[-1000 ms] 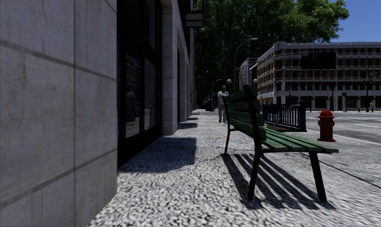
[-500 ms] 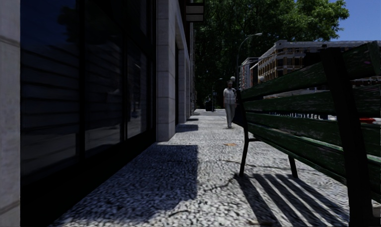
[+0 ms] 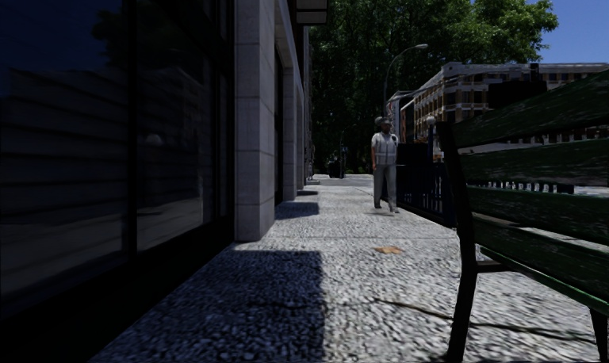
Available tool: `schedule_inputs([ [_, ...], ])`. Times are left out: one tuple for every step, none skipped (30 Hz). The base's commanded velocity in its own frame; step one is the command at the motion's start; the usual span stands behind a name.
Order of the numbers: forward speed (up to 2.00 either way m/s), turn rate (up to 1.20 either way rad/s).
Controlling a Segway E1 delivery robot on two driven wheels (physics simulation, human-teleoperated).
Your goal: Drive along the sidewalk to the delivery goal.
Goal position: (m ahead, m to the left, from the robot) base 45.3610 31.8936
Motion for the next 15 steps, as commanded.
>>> schedule_inputs([
  [2.00, 0.00],
  [2.00, 0.00],
  [2.00, 0.00],
  [2.00, 0.00],
  [2.00, 0.00],
  [2.00, 0.00],
  [2.00, 0.00],
  [2.00, 0.00],
  [2.00, 0.00],
  [2.00, 0.00],
  [2.00, 0.00],
  [2.00, -0.06],
  [2.00, -0.13],
  [2.00, -0.18],
  [2.00, -0.18],
])
